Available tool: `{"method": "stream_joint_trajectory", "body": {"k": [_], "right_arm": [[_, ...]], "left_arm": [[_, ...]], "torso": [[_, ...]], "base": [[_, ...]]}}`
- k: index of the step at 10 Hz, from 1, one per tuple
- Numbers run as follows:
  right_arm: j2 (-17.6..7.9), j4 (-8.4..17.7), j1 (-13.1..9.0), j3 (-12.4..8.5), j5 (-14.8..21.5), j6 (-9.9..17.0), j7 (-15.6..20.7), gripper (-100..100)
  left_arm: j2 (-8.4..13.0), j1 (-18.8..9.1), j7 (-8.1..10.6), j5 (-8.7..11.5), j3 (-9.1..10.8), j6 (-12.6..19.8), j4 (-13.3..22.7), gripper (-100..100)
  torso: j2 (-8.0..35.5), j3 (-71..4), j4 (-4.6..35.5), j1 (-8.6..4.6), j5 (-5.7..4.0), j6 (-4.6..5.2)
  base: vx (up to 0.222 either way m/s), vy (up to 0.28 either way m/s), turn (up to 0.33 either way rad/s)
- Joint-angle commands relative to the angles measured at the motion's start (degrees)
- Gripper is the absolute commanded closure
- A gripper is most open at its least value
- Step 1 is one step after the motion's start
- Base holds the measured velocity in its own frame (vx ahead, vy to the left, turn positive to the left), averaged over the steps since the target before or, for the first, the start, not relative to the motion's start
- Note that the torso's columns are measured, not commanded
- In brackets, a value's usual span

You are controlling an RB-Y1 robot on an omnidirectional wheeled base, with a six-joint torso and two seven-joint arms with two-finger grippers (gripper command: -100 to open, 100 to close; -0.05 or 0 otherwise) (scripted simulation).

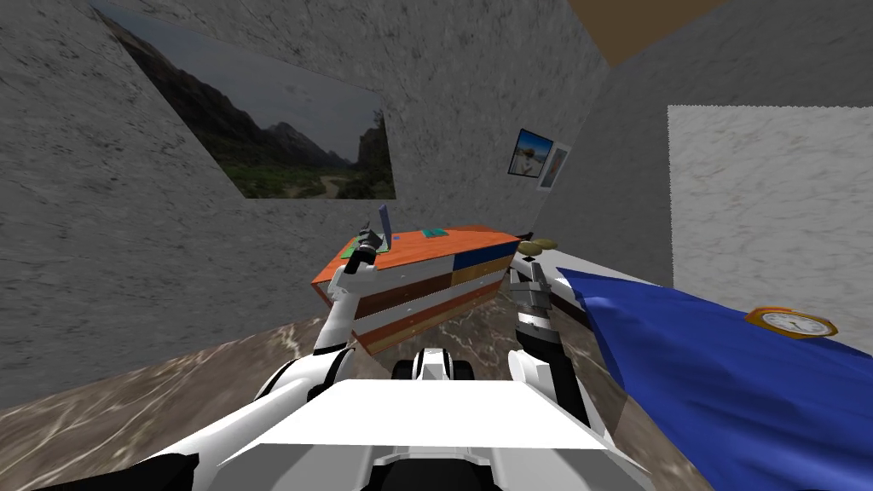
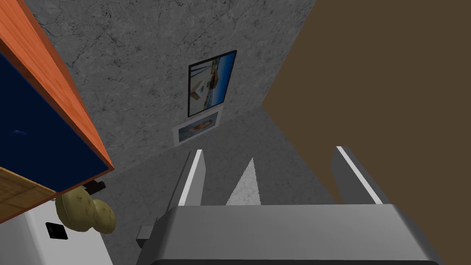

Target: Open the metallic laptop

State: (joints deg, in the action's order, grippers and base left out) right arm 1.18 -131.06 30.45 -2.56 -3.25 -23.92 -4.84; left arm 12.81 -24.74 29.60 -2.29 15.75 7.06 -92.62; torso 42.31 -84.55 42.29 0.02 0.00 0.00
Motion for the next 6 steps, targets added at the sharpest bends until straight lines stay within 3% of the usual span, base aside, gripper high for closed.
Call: {"method": "stream_joint_trajectory", "body": {"k": [1, 2, 4, 5, 6], "right_arm": [[0.00, 0.00, 0.00, 0.00, 0.00, 0.00, 0.00, 0], [0.00, 0.00, 0.01, 0.00, 0.00, 0.00, 0.00, 0], [0.00, 0.00, 0.00, 0.00, 0.00, 0.00, 0.00, 0], [0.00, 0.00, 0.00, 0.00, 0.00, 0.00, 0.00, 0], [0.00, 0.00, 0.00, 0.00, 0.00, 0.00, 0.00, 0]], "left_arm": [[0.00, -4.62, 3.43, -1.23, 2.44, 3.92, 4.31, -100], [0.00, -5.35, 3.43, -1.23, 2.44, 3.93, 4.43, -100], [-0.21, -9.02, 6.22, -2.72, 4.88, 7.26, 8.10, -100], [-0.21, -9.71, 6.22, -2.72, 4.88, 7.26, 8.50, -100], [-0.30, -11.70, 7.50, -3.51, 6.13, 8.79, 10.50, -100]], "torso": [[-0.01, -0.01, 0.00, 0.02, 0.02, -0.02], [-0.11, -0.06, -0.03, -0.07, -0.01, -0.01], [-0.03, -0.02, -0.01, -0.04, 0.00, 0.00], [0.03, 0.01, 0.01, -0.07, -0.01, -0.02], [0.06, 0.04, 0.02, 0.04, 0.01, 0.01]], "base": [[0.050, -0.118, 0.101], [0.042, -0.107, 0.035], [0.027, -0.121, 0.078], [0.006, -0.101, 0.046], [0.005, -0.085, 0.051]]}}
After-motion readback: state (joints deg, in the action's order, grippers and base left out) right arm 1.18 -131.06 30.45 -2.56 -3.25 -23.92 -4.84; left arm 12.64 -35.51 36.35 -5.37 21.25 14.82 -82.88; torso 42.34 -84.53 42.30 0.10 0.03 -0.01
